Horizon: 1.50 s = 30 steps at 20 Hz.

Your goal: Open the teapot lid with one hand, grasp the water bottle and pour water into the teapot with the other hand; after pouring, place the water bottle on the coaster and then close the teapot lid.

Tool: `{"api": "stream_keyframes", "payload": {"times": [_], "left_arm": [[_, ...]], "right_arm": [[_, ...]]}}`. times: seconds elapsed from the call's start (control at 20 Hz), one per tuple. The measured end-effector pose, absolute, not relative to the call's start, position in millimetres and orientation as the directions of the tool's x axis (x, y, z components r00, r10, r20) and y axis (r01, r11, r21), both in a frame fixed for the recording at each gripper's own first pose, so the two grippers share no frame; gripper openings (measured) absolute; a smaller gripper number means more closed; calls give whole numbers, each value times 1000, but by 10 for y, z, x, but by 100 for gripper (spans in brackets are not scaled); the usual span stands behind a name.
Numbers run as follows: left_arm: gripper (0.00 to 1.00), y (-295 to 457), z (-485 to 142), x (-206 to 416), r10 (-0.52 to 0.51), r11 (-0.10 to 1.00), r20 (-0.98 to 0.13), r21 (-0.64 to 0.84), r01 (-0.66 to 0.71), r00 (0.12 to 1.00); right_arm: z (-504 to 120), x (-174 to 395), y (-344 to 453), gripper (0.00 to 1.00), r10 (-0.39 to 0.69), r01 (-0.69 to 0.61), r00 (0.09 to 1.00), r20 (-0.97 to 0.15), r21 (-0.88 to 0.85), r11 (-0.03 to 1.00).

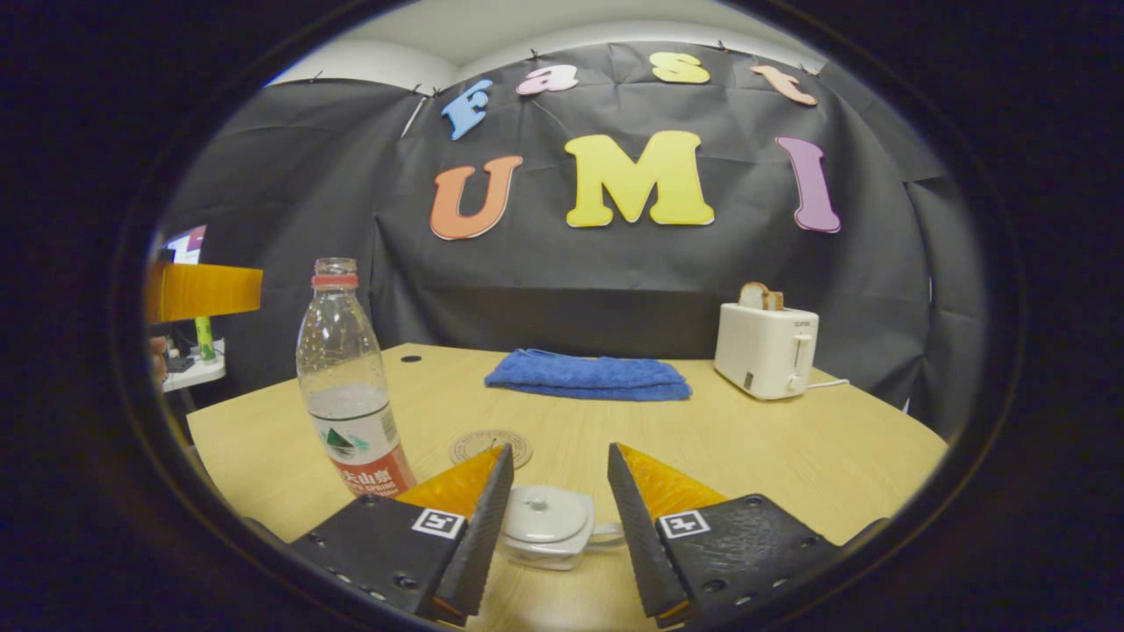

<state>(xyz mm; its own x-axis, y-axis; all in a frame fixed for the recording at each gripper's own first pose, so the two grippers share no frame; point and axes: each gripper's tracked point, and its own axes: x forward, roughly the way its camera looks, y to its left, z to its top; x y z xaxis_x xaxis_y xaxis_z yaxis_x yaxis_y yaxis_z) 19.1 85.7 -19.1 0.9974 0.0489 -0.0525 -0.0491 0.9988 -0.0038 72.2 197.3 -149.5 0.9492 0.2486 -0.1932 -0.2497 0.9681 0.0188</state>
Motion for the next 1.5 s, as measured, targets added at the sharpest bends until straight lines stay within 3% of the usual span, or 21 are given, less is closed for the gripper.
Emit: {"api": "stream_keyframes", "payload": {"times": [0.05,0.1,0.15,0.2,0.25,0.3,0.35,0.4,0.45,0.65,0.7,1.05,1.5], "left_arm": [[98,848,-215,190,37,999,-58,-2,-37,998],[98,850,-226,179,26,1000,-63,0,-26,998],[99,884,-208,161,20,1000,-58,2,-20,998],[99,915,-180,157,20,1000,-50,2,-20,999],[98,938,-167,162,21,1000,-45,-4,-21,999],[98,944,-169,169,21,1000,-47,-16,-22,999],[98,946,-192,166,16,999,-53,-29,-18,998],[98,939,-206,167,11,999,-60,-40,-13,998],[99,938,-233,164,7,999,-70,-48,-11,998],[99,868,-228,169,-8,999,-69,-33,6,998],[99,847,-253,175,-19,999,-72,-35,16,997],[98,740,-307,185,-47,999,-76,-23,45,996],[99,510,-485,44,-66,997,-61,-28,65,996]], "right_arm": [[-1538,724,2008,56,260,-259,943,-207,36,965],[-1600,715,2032,55,264,-259,938,-226,49,965],[-1593,709,2063,44,278,-271,935,-218,65,960],[-1571,727,2069,41,277,-269,938,-209,64,961],[-1558,722,2075,31,280,-274,938,-203,58,960],[-1602,714,2104,29,285,-280,935,-210,51,959],[-1590,720,2104,18,286,-282,936,-203,49,958],[-1596,726,2102,16,284,-282,936,-208,42,958],[-1597,725,2100,9,282,-281,936,-210,33,959],[-1563,711,2082,9,279,-286,939,-202,-7,958],[-1549,723,2115,1,291,-298,936,-200,-5,954],[-1192,631,2086,1,320,-325,937,-141,-11,946],[-623,355,1476,1,260,-261,963,-65,-10,965]]}}
